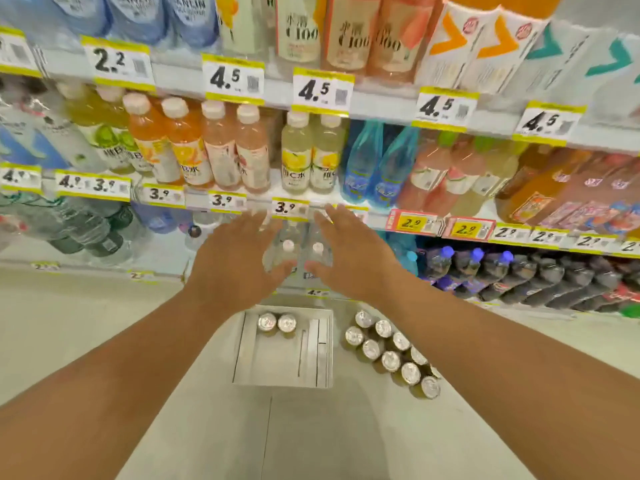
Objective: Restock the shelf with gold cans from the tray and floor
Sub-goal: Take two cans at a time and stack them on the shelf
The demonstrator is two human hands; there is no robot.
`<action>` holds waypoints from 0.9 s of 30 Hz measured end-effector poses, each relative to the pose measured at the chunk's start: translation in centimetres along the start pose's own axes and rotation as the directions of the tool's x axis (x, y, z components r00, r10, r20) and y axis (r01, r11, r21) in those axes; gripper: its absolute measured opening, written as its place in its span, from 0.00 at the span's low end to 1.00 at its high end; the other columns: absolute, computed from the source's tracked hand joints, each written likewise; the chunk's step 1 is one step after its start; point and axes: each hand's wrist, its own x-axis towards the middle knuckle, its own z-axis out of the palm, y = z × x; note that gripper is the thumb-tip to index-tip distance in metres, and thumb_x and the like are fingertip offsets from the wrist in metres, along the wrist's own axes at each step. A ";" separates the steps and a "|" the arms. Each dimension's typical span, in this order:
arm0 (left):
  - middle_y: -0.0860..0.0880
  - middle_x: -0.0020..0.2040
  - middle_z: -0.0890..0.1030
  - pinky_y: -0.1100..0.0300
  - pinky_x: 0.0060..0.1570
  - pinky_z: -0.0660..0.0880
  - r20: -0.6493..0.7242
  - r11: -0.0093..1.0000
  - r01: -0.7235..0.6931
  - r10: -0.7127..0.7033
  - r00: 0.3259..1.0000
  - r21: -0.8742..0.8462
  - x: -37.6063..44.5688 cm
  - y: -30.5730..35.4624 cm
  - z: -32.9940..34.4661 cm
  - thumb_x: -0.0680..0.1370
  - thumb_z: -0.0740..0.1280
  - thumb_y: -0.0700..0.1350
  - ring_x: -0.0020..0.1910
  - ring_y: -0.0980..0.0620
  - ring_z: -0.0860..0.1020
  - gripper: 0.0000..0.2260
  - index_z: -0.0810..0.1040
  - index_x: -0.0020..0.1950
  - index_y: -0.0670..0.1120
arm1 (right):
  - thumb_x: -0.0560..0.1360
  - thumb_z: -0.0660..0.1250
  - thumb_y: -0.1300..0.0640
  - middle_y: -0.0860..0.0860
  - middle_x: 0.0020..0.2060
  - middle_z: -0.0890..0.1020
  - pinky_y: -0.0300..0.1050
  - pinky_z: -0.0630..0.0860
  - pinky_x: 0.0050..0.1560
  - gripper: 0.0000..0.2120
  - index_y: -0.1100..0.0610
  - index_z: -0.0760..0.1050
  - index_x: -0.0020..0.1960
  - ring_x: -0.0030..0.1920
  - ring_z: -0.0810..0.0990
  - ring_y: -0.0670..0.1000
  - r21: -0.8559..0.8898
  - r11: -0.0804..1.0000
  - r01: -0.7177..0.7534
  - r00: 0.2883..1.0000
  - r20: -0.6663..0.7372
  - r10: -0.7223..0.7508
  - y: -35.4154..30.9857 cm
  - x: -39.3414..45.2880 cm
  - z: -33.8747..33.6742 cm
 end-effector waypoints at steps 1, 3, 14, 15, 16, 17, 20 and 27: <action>0.43 0.71 0.73 0.46 0.64 0.72 -0.003 1.000 -0.003 0.003 1.000 -0.005 -0.5 -0.1 2.7 0.74 0.59 0.67 0.69 0.43 0.73 0.32 0.74 0.72 0.49 | 0.78 0.57 0.36 0.54 0.80 0.48 0.48 0.43 0.77 0.41 0.55 0.46 0.81 0.80 0.44 0.54 0.012 1.000 -0.003 1.000 0.000 0.003 0.3 0.4 2.9; 0.42 0.70 0.74 0.45 0.65 0.72 0.019 0.999 -0.002 0.003 1.000 -0.034 -1.5 -0.3 8.3 0.75 0.57 0.68 0.69 0.41 0.73 0.33 0.75 0.71 0.48 | 0.77 0.60 0.35 0.55 0.80 0.49 0.50 0.45 0.78 0.43 0.56 0.46 0.81 0.80 0.45 0.54 0.033 0.999 -0.012 1.000 0.013 0.012 0.8 1.1 8.8; 0.44 0.76 0.67 0.44 0.72 0.63 0.107 0.999 0.047 -0.047 0.993 -0.004 -3.9 -3.0 32.1 0.73 0.49 0.71 0.75 0.43 0.64 0.39 0.67 0.76 0.50 | 0.75 0.64 0.35 0.57 0.79 0.54 0.50 0.53 0.77 0.45 0.57 0.49 0.80 0.79 0.50 0.56 0.066 0.998 0.008 1.000 0.005 -0.008 2.4 4.1 32.7; 0.44 0.76 0.67 0.45 0.72 0.62 0.107 0.998 0.057 -0.056 0.993 -0.013 -4.0 -3.2 33.6 0.72 0.48 0.72 0.76 0.44 0.64 0.40 0.67 0.77 0.50 | 0.75 0.64 0.36 0.56 0.79 0.53 0.50 0.52 0.77 0.44 0.56 0.49 0.80 0.79 0.49 0.55 0.083 0.997 0.001 1.000 0.018 -0.003 2.5 4.4 34.3; 0.45 0.77 0.66 0.45 0.72 0.62 0.100 0.997 0.069 -0.066 0.993 -0.024 -4.1 -3.4 35.1 0.72 0.47 0.72 0.76 0.44 0.63 0.41 0.67 0.77 0.50 | 0.75 0.65 0.36 0.56 0.79 0.53 0.50 0.53 0.76 0.44 0.55 0.48 0.80 0.79 0.49 0.55 0.098 0.995 -0.004 1.000 0.025 0.001 2.5 4.7 35.7; 0.45 0.77 0.66 0.46 0.72 0.62 0.097 0.997 0.075 -0.072 0.993 -0.032 -4.2 -3.6 36.4 0.72 0.47 0.72 0.76 0.44 0.62 0.41 0.66 0.77 0.49 | 0.75 0.65 0.36 0.55 0.79 0.53 0.50 0.53 0.76 0.44 0.54 0.48 0.81 0.79 0.49 0.54 0.108 0.994 -0.010 0.999 0.031 0.006 2.4 5.0 37.0; 0.47 0.79 0.62 0.47 0.73 0.60 0.128 0.994 0.099 -0.093 0.987 -0.047 -4.8 -4.0 39.8 0.72 0.49 0.71 0.77 0.46 0.60 0.40 0.65 0.77 0.50 | 0.75 0.66 0.37 0.53 0.79 0.53 0.48 0.55 0.75 0.44 0.53 0.49 0.81 0.79 0.49 0.52 0.147 0.989 -0.019 0.998 0.060 0.011 2.5 5.3 40.3; 0.46 0.79 0.60 0.43 0.74 0.60 0.079 0.993 0.092 -0.087 0.993 -0.072 -5.5 -5.1 44.2 0.74 0.60 0.67 0.77 0.45 0.60 0.35 0.69 0.75 0.48 | 0.75 0.68 0.39 0.55 0.77 0.58 0.50 0.63 0.73 0.42 0.55 0.54 0.79 0.77 0.54 0.55 0.131 0.991 -0.031 0.999 0.032 0.026 2.4 5.1 44.2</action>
